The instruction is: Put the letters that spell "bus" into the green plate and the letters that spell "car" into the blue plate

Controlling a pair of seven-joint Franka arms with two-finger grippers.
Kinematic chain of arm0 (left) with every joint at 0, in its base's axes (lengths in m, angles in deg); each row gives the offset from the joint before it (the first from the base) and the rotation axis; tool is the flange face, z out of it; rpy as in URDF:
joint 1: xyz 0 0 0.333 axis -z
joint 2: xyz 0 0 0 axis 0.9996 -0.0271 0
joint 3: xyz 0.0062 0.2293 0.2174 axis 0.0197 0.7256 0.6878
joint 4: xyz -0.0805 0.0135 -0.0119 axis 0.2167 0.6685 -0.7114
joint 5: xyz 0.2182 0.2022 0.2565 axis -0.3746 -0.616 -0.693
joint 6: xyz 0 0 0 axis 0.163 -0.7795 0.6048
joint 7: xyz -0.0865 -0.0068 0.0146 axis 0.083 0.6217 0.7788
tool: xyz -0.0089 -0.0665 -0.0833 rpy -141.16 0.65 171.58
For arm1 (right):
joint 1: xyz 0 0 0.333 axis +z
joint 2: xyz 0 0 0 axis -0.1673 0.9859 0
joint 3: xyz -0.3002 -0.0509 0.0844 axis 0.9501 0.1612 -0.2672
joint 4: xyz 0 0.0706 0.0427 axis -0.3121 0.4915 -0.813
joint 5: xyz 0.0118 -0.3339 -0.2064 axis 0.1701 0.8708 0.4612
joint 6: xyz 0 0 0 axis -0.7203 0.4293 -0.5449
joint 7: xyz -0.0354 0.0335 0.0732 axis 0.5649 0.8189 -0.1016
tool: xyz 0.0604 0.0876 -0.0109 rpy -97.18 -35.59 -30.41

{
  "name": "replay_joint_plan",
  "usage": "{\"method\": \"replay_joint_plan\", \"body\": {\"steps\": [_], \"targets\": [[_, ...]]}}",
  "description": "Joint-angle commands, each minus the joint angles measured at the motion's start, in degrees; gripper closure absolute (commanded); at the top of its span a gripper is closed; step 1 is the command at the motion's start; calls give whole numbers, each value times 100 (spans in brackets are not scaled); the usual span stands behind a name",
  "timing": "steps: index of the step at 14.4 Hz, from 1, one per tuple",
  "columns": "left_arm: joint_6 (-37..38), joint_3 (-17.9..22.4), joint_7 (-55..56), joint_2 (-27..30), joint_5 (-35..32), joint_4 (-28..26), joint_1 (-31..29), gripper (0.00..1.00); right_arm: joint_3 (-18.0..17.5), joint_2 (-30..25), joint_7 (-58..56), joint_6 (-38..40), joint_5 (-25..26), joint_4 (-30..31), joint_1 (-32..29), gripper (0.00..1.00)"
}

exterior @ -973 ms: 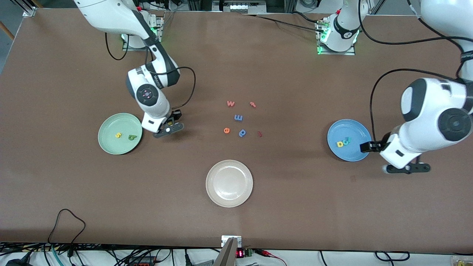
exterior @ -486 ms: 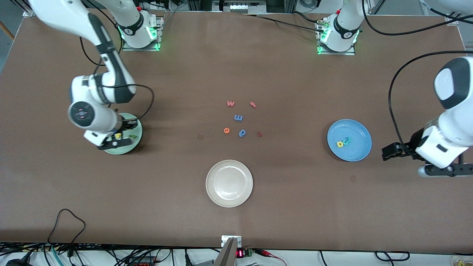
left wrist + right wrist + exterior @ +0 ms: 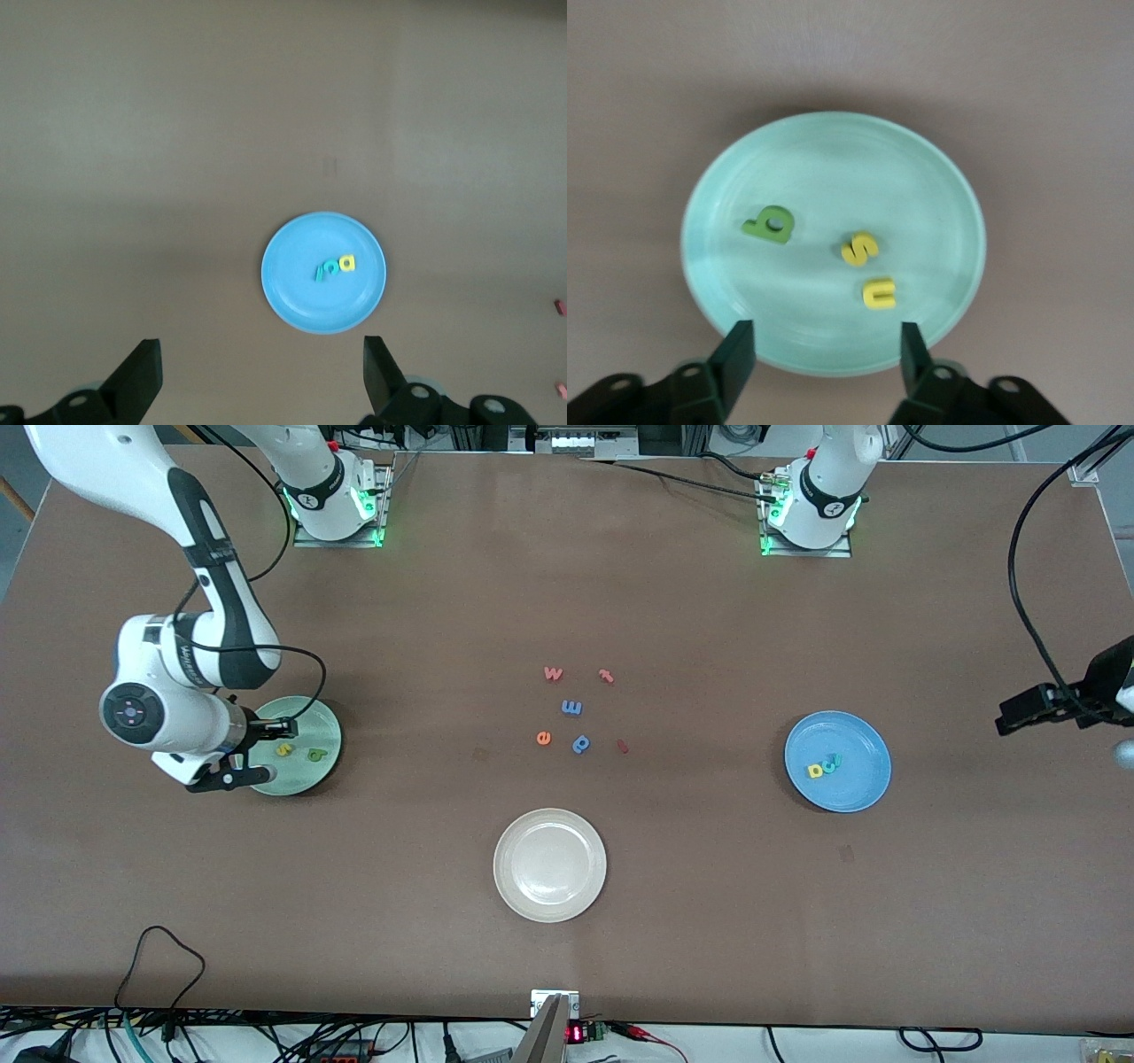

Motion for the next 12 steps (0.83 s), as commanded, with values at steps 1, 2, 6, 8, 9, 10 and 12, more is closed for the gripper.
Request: {"method": "replay_joint_plan", "body": {"steps": [1,2,6,8,9,10,12], "targets": [[-96,-12,-139,597,103,-864,58,0,-1,-716,11,1437,-264,-949,-89,0],[-201,-47,-139,712,103,-1049,49,0,-10,-840,-76,1711,-256,-1309,-124,0],[-290,-74,-147,924,112,-1235,58,0,95,-947,-94,2802,-186,-2725,-178,0],[-150,-74,-156,951,112,-1227,58,0,113,-964,-68,2891,-64,-2860,-125,0],[-54,-74,-147,951,112,-1218,67,0,105,-973,-94,2952,94,-2860,-99,0],[-9,-74,-147,959,112,-1218,67,0,113,-1017,-77,3222,70,-2825,-142,0],[44,-74,-147,959,103,-1218,67,0,140,-1122,-68,3383,69,-2606,-134,0]]}}
